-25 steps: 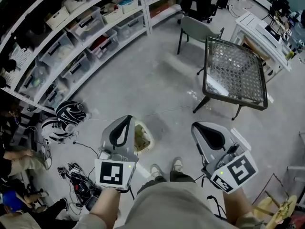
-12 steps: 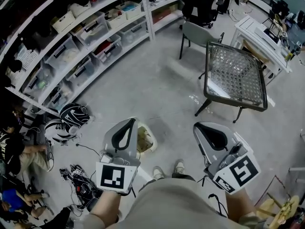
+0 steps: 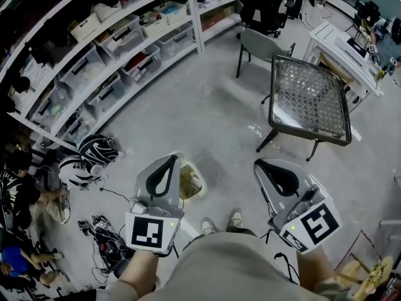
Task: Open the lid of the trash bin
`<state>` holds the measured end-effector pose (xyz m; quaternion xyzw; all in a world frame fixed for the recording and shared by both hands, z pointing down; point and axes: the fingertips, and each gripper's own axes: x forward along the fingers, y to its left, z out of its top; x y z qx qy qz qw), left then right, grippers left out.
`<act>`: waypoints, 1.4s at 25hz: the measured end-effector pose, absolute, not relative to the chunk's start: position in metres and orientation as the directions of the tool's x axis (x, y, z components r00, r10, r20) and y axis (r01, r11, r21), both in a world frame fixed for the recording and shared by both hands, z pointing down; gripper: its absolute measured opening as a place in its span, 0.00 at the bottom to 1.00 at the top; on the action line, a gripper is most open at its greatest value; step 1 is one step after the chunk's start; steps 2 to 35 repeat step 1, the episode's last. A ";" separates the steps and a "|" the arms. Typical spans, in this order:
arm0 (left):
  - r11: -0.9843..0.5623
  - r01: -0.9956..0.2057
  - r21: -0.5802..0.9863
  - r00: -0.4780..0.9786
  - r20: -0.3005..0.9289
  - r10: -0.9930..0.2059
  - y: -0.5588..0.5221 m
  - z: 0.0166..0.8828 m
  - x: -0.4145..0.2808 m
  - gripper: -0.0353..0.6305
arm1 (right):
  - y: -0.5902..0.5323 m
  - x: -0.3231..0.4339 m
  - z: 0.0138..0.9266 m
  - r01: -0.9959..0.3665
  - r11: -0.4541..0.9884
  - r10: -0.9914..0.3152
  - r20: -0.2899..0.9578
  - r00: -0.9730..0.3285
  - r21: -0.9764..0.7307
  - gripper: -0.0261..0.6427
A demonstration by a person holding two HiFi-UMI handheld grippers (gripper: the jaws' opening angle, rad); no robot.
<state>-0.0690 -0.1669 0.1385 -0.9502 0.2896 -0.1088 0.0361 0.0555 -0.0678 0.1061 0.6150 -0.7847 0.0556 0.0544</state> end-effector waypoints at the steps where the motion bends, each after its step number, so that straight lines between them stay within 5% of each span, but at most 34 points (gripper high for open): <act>1: -0.830 -0.542 -0.133 0.809 0.185 -0.558 -0.167 0.138 -0.069 0.06 | -0.068 0.055 0.107 -0.971 0.237 -0.959 0.154 -0.237 -0.022 0.04; 35: -0.830 -0.542 -0.133 0.809 0.185 -0.558 -0.167 0.138 -0.069 0.06 | -0.068 0.055 0.107 -0.971 0.237 -0.959 0.154 -0.237 -0.022 0.04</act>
